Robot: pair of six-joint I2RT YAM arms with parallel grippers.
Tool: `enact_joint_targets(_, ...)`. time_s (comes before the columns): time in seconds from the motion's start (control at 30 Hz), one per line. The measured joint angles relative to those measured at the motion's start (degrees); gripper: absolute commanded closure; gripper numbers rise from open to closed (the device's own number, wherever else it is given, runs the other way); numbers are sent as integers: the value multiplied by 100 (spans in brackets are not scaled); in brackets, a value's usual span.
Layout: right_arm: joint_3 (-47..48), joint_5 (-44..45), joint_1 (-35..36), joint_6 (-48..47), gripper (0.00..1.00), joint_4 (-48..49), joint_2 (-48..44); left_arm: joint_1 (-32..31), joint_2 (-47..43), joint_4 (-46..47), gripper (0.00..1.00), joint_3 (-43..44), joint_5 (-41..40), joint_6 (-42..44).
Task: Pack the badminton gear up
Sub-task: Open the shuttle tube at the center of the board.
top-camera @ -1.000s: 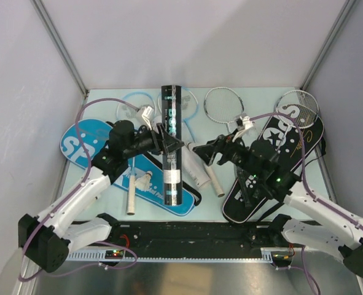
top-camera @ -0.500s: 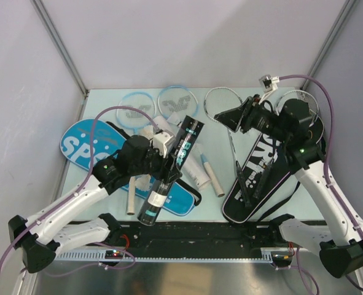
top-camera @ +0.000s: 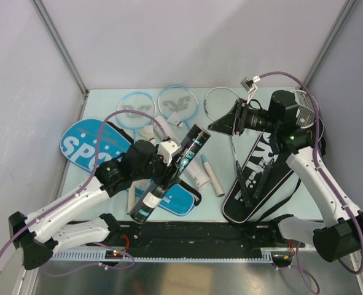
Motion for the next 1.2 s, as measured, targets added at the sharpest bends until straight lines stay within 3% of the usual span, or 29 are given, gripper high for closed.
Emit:
enact_joint_targets(0.23,0,-334,111,31,51,9,358,-4,-2,-24,36,0,4,120)
enact_joint_targets(0.43,2,-479,284,24,56,24,601,-4,-11,-90,37,35,44,186)
enact_joint_targets(0.73,13,-717,280,57,98,153,645,-11,-125,-166,38,35,20,369)
enact_joint_targets(1.2,33,-1231,-59,407,100,417,601,-26,-402,66,46,31,-4,450)
